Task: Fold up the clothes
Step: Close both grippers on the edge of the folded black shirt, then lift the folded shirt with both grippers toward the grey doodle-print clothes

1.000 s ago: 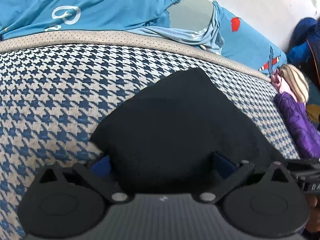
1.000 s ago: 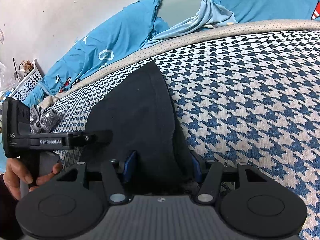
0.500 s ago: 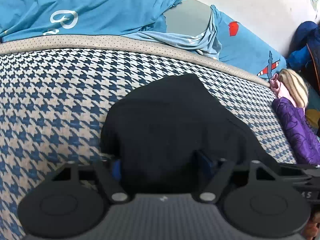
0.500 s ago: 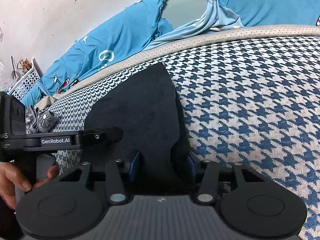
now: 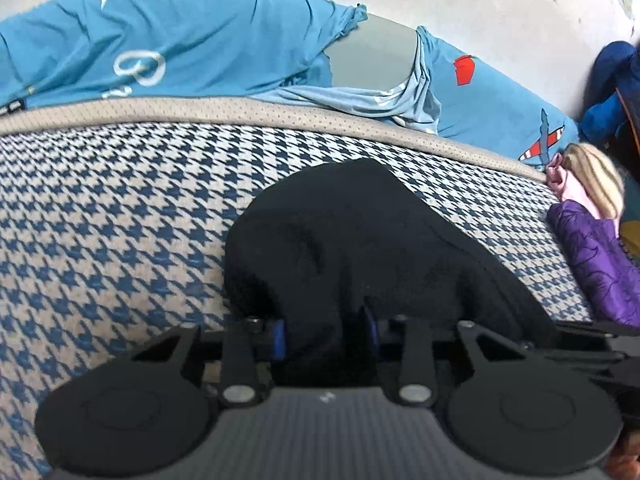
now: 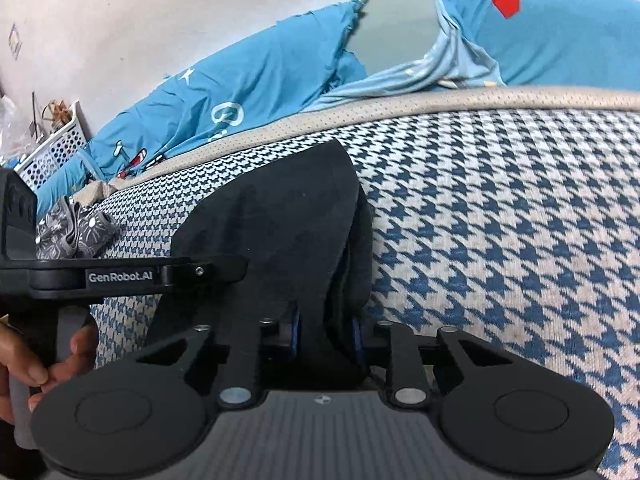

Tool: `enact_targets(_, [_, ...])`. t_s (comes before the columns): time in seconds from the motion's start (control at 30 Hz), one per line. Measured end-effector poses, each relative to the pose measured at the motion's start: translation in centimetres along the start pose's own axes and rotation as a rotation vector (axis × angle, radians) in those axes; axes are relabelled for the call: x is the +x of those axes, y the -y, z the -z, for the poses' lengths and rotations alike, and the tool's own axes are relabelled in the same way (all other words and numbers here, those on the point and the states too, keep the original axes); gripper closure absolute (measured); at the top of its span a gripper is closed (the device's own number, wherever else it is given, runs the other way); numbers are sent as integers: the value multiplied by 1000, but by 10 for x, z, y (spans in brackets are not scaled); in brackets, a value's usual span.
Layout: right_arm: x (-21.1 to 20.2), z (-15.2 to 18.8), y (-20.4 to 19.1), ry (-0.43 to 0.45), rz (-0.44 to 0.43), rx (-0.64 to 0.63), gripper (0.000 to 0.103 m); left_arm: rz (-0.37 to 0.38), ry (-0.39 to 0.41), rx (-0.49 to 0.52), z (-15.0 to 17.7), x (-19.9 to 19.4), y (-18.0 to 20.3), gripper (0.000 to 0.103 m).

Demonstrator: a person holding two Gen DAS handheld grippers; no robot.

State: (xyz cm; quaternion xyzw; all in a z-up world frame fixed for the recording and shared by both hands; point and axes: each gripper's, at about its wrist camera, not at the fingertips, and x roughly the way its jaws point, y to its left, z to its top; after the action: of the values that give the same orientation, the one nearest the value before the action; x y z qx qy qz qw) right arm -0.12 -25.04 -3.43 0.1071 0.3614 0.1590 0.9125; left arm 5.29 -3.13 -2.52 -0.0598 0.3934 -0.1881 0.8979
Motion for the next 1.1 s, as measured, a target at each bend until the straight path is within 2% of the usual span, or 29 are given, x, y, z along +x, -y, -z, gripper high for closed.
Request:
enact_targets(0.47, [2, -3, -40, 50, -23, -92, 80, -103, 56, -11, -1, -31, -14, 71])
enact_targets(1.1, [7, -4, -83, 66, -64, -172, 80, -234, 92, -31, 9, -71, -29, 71])
